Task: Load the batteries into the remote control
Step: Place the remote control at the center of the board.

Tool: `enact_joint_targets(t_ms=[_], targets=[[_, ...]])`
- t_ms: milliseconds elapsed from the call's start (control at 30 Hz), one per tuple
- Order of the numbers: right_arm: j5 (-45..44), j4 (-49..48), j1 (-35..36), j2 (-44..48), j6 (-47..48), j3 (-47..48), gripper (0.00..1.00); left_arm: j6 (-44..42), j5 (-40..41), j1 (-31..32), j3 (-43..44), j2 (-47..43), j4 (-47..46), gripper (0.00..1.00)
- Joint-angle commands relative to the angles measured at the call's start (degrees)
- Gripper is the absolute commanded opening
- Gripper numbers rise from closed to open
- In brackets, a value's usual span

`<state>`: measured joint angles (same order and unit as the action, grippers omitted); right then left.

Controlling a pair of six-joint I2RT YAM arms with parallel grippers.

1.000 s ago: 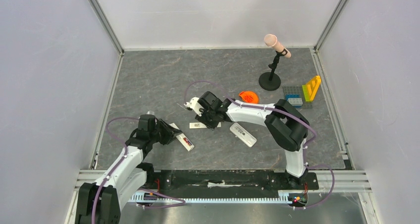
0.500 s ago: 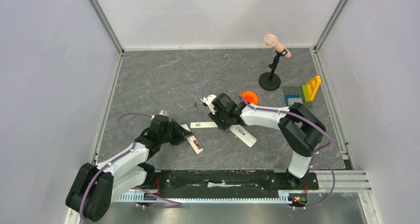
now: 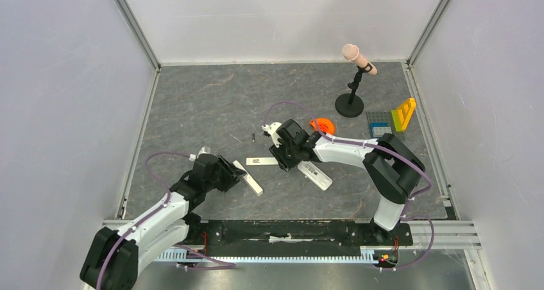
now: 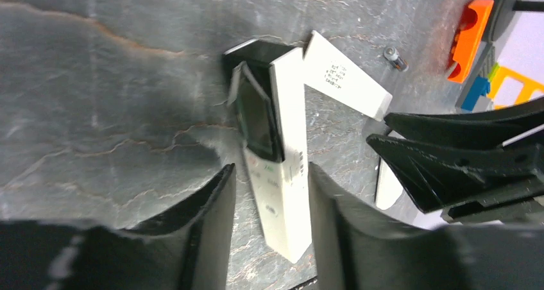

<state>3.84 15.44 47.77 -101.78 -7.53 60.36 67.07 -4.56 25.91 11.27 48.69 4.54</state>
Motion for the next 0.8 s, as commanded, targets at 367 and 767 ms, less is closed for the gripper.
enact_joint_targets(t_ms=[367, 767], targets=[[-1.5, -1.7, 3.1, 5.5, -5.3, 5.2, 0.52, -2.8, 11.0, 0.2, 9.5, -9.6, 20.7, 0.63], [-2.0, -4.1, 15.5, 1.6, -4.8, 7.6, 0.56, -13.0, 32.9, 0.1, 30.9, -12.6, 39.3, 0.62]])
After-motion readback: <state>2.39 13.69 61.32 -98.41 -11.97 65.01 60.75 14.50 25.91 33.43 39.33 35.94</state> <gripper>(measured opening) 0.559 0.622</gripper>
